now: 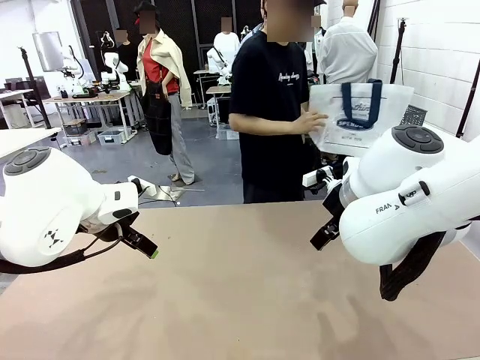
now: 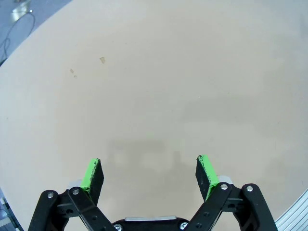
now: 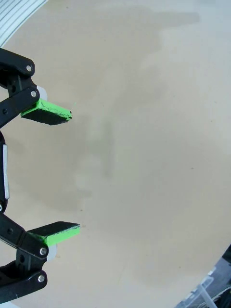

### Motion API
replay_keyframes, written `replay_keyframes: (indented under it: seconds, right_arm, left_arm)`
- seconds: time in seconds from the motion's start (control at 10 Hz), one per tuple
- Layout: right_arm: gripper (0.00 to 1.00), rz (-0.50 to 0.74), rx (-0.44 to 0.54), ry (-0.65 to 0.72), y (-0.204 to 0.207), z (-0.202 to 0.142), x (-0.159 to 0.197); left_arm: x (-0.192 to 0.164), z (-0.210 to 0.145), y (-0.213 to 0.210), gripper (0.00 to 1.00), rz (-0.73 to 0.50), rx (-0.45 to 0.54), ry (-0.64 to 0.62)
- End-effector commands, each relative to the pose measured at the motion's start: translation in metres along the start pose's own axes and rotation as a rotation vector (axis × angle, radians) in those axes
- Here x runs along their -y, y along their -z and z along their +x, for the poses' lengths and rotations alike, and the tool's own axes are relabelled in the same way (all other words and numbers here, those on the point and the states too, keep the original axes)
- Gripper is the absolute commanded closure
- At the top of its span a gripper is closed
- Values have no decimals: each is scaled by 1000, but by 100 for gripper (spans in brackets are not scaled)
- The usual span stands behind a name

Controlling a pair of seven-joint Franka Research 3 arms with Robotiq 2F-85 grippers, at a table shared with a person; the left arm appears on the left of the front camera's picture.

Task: Transfer purchased items from the store into the shopping bag.
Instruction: Open the Reusable shopping bag in the center of the table.

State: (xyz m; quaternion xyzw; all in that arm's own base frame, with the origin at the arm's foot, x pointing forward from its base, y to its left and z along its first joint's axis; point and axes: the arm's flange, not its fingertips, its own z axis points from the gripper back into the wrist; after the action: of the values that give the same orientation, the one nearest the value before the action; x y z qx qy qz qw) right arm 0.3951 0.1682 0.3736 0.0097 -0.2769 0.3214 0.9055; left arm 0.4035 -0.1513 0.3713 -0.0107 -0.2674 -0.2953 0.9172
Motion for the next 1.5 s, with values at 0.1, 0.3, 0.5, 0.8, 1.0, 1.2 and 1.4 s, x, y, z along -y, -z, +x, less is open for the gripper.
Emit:
replay_keyframes:
  seconds: [0.1,0.3,0.5,0.8,1.0,1.2,1.4]
  right_arm:
    - [0,0,0,0,0,0,0]
    - [0,0,0,0,0,0,0]
    - [0,0,0,0,0,0,0]
    - [0,0,0,0,0,0,0]
    - [0,0,0,0,0,0,0]
    - [0,0,0,0,0,0,0]
    - [0,0,0,0,0,0,0]
  left_arm:
    - [-1,0,0,0,0,0,-1]
    - [-1,0,0,0,0,0,-1]
    - [-1,0,0,0,0,0,-1]
    - [-1,0,0,0,0,0,-1]
    - [-1,0,0,0,0,0,-1]
    - [-1,0,0,0,0,0,-1]
    - [-1,0,0,0,0,0,-1]
